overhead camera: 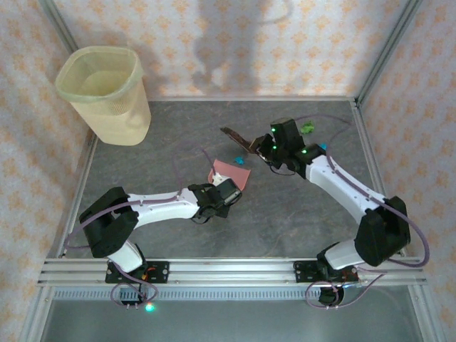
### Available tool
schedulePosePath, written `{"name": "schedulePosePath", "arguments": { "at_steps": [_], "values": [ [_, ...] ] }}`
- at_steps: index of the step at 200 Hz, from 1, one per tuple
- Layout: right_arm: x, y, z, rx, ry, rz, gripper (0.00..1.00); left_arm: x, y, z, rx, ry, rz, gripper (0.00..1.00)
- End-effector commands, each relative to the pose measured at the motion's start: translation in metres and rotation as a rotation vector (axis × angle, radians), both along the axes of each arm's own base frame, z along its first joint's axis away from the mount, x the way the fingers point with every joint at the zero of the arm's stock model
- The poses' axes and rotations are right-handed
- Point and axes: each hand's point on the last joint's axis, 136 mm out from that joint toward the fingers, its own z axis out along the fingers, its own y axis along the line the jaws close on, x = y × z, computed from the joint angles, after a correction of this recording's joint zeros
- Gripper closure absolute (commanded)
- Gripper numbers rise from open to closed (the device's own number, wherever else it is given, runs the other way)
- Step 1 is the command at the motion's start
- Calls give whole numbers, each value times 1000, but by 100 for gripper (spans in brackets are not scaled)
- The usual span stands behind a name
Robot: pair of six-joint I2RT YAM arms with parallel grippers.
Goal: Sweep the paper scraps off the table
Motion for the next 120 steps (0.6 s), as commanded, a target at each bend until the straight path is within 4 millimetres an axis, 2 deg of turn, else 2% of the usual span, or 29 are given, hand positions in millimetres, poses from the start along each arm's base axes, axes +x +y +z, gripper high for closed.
{"name": "schedulePosePath", "arguments": {
  "at_steps": [1,62,81,120],
  "values": [
    [10,10,27,55,-68,25,100,1,8,3,35,-16,30,100],
    [-20,20,4,89,73,120,100,3,7,2,42,-13,29,100],
    [-30,21,5,112,98,139,100,2,8,3,42,-14,32,100],
    [-57,8,19,157,71,111,100,2,8,3,41,-16,34,100]
  ]
}}
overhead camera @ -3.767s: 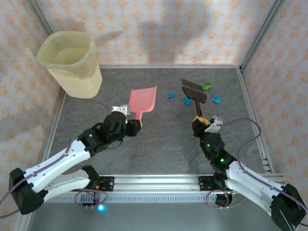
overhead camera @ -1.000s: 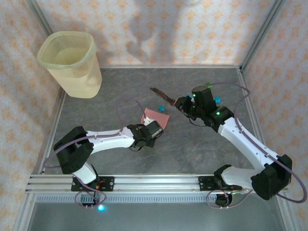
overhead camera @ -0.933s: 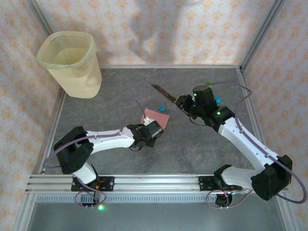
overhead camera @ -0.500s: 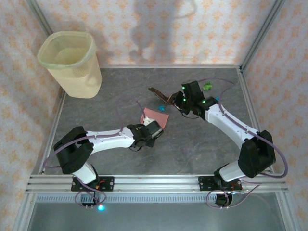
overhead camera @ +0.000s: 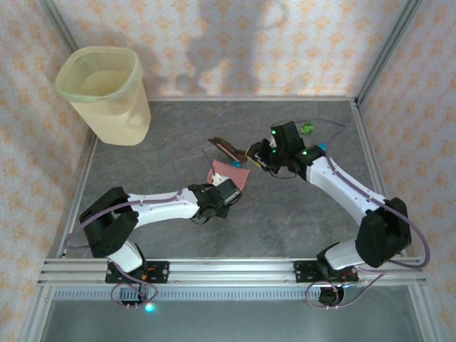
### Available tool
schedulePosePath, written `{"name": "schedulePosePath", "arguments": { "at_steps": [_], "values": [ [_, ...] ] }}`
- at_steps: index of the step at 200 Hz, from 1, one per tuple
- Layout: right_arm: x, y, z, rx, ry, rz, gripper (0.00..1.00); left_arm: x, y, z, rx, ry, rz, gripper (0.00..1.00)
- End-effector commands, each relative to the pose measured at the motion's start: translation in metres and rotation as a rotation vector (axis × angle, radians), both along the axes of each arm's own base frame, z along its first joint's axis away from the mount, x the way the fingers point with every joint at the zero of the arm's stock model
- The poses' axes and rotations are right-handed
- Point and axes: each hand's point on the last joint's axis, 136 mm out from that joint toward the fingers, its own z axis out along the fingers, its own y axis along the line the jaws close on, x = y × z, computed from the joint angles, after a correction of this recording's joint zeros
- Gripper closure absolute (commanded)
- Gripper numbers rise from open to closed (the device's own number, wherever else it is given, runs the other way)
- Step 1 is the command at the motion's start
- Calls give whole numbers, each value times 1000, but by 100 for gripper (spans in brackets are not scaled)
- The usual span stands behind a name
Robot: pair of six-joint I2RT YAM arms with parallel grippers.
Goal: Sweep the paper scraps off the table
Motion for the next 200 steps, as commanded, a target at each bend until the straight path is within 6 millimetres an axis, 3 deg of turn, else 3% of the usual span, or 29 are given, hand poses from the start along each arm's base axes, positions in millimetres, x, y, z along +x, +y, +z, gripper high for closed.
{"name": "schedulePosePath", "arguments": {
  "at_steps": [1,29,55,110,155,161,200],
  "values": [
    [-25,-7,17,57,-5,-7,100,3,7,4,35,-21,30,100],
    [-42,-12,18,98,16,-10,100,4,6,3,39,-17,27,100],
    [-51,-21,33,122,-35,-39,100,4,5,3,40,-17,27,100],
    [-27,-31,53,95,-154,-103,100,4,6,3,43,-13,27,100],
    [-9,-34,37,33,-145,-131,100,4,6,2,45,-13,27,100],
    [-7,-32,27,22,-115,-124,100,4,6,3,44,-13,28,100],
    [-28,-16,20,70,-27,-9,100,4,6,2,48,-13,27,100]
  ]
}}
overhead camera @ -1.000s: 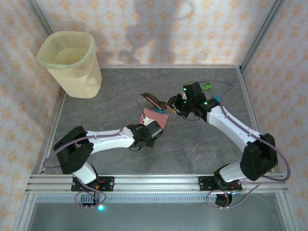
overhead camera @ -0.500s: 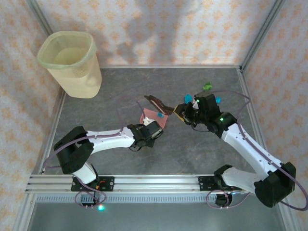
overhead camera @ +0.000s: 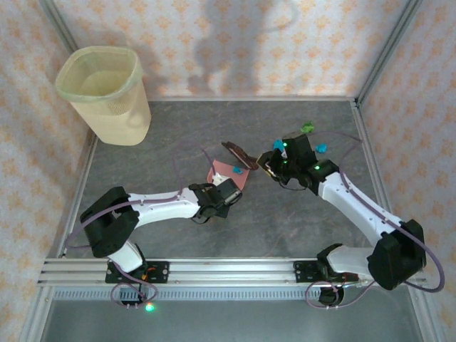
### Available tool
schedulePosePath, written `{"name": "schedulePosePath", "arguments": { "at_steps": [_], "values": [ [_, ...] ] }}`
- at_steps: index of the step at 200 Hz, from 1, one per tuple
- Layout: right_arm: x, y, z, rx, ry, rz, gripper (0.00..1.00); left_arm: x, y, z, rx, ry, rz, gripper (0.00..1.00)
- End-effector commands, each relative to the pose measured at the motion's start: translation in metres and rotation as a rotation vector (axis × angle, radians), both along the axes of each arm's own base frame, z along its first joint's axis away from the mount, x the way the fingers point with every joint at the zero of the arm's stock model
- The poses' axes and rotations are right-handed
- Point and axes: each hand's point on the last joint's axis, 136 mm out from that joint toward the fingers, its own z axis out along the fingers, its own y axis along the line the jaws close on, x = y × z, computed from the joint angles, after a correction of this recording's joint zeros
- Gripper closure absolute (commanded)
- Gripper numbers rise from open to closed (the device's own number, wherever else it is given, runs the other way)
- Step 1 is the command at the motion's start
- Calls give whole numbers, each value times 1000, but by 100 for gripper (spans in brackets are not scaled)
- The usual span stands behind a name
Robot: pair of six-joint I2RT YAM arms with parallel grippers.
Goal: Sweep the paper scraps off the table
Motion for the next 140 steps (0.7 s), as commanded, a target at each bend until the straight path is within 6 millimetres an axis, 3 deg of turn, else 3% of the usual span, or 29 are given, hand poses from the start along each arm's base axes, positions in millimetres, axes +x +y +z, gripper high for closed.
{"name": "schedulePosePath", "arguments": {
  "at_steps": [1,40,76,103,140],
  "values": [
    [-6,14,31,76,-48,86,100,3,6,2,43,-17,26,100],
    [-39,8,52,140,-62,122,100,4,5,2,43,-16,25,100],
    [-51,-6,65,132,-109,93,100,4,6,1,45,-15,27,100],
    [-45,-26,83,86,-213,18,100,3,6,2,40,-18,28,100],
    [-20,-80,106,-197,-386,-164,100,3,6,1,43,-13,24,100]
  ]
}}
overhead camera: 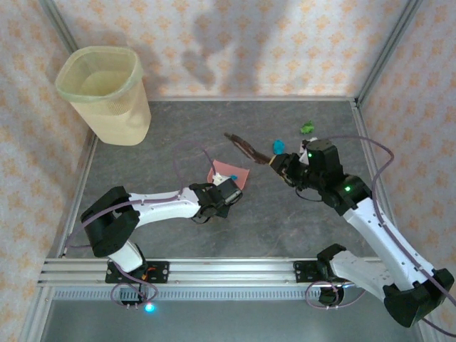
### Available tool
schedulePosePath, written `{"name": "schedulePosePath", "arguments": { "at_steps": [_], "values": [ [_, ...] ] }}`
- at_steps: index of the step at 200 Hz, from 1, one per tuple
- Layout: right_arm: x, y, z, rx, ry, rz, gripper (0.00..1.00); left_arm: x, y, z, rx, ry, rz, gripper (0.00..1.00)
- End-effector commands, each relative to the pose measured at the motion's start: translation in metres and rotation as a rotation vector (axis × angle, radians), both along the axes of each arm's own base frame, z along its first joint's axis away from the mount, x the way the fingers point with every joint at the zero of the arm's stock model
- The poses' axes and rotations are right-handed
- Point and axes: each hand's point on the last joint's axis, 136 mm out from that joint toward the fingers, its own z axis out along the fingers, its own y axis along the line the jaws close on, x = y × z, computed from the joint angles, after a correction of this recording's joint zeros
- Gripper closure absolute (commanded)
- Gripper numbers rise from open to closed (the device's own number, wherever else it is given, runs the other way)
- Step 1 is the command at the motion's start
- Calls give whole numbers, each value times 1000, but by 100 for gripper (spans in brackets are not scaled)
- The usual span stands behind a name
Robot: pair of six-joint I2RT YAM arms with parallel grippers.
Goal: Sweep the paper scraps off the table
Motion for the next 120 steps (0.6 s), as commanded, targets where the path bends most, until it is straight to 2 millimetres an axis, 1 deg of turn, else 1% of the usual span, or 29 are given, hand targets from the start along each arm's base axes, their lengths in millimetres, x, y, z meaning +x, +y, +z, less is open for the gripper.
{"name": "schedulePosePath", "arguments": {
  "at_steps": [1,12,19,33,45,69,71,74,82,98,116,120],
  "values": [
    [25,-46,34,-204,-187,-185,100,3,6,2,40,-15,24,100],
    [34,-65,34,-303,-206,-266,100,3,5,2,37,-15,22,100],
    [40,-74,36,-359,-221,-298,100,2,5,1,37,-13,19,100],
    [52,-86,36,-455,-235,-347,100,2,3,2,28,-12,13,100],
    [64,-90,33,-510,-230,-367,100,2,2,1,22,-8,3,100],
    [93,-92,20,-497,-159,-351,100,-1,-4,0,0,5,-29,100],
    [94,-91,22,-488,-159,-347,100,-1,-5,1,-5,4,-32,100],
    [99,-90,15,-493,-134,-338,100,-2,-5,0,-9,6,-36,100],
    [108,-89,8,-490,-99,-322,100,-3,-8,0,-24,11,-50,100],
    [122,-84,-2,-504,-49,-280,100,-6,-11,0,-47,17,-66,100],
    [133,-78,-12,-499,-9,-248,100,-8,-14,0,-67,26,-75,100],
    [135,-77,-14,-499,-2,-242,100,-8,-15,0,-58,25,-99,100]
  ]
}}
